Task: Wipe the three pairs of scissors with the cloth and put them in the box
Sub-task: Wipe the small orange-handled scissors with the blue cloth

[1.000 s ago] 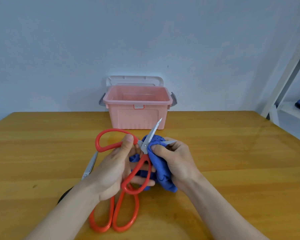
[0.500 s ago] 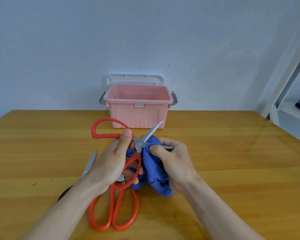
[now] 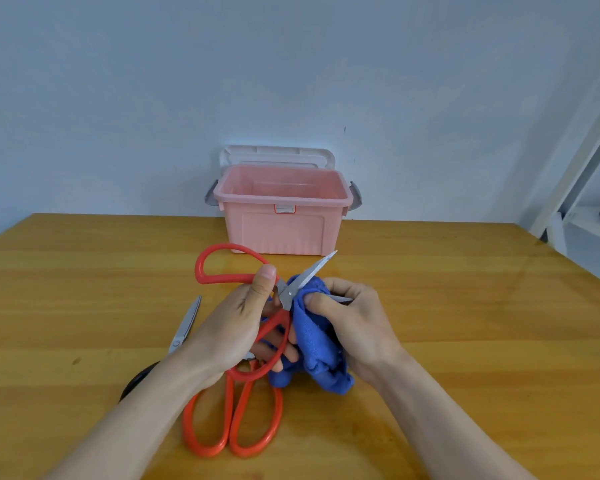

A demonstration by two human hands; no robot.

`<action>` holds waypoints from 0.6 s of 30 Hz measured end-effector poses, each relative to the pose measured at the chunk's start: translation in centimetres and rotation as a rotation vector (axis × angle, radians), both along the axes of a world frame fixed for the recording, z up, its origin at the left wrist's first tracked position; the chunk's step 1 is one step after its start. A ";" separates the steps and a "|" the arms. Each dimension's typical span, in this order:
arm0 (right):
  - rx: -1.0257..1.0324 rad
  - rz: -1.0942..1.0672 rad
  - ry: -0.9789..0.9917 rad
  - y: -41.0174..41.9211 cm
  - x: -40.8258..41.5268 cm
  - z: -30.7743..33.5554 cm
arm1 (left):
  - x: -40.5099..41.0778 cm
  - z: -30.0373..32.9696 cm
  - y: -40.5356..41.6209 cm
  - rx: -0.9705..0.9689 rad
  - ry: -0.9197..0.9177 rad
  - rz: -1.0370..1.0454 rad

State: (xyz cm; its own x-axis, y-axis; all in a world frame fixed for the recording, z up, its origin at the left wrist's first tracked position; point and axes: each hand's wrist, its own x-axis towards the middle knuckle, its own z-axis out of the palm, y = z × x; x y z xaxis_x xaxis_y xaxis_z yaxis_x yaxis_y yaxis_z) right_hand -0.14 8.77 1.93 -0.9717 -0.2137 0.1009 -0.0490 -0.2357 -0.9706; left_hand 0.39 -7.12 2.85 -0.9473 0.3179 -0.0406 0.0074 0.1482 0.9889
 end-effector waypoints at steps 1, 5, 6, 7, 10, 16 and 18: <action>0.001 0.022 -0.004 0.1 0.0 -0.1 | 0.0 -0.1 0.0 0.005 0.002 -0.008; -0.005 0.086 -0.022 0.2 -0.3 -0.6 | -0.2 -0.4 -0.1 0.030 -0.009 -0.008; -0.005 0.083 -0.026 0.3 -0.4 -0.6 | -0.2 -0.4 -0.2 0.036 -0.011 -0.009; -0.001 0.073 -0.030 0.3 -0.4 -0.6 | -0.2 -0.4 -0.1 0.041 -0.011 -0.013; 0.037 0.015 -0.020 0.6 -0.5 -0.5 | -0.2 -0.5 -0.1 0.035 -0.013 -0.024; 0.072 -0.027 0.004 0.7 -0.7 -0.7 | -0.3 -0.7 -0.1 0.025 -0.023 -0.033; 0.058 0.012 0.014 0.8 -0.6 -0.6 | -0.3 -0.8 -0.2 0.026 -0.027 -0.032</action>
State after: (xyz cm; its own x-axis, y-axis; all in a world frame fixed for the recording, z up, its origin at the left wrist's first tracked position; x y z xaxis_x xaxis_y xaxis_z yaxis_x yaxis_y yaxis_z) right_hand -0.74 9.54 1.32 -0.9675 -0.2315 0.1014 -0.0599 -0.1796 -0.9819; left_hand 0.09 -7.28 2.08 -0.9352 0.3494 -0.0571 -0.0146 0.1230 0.9923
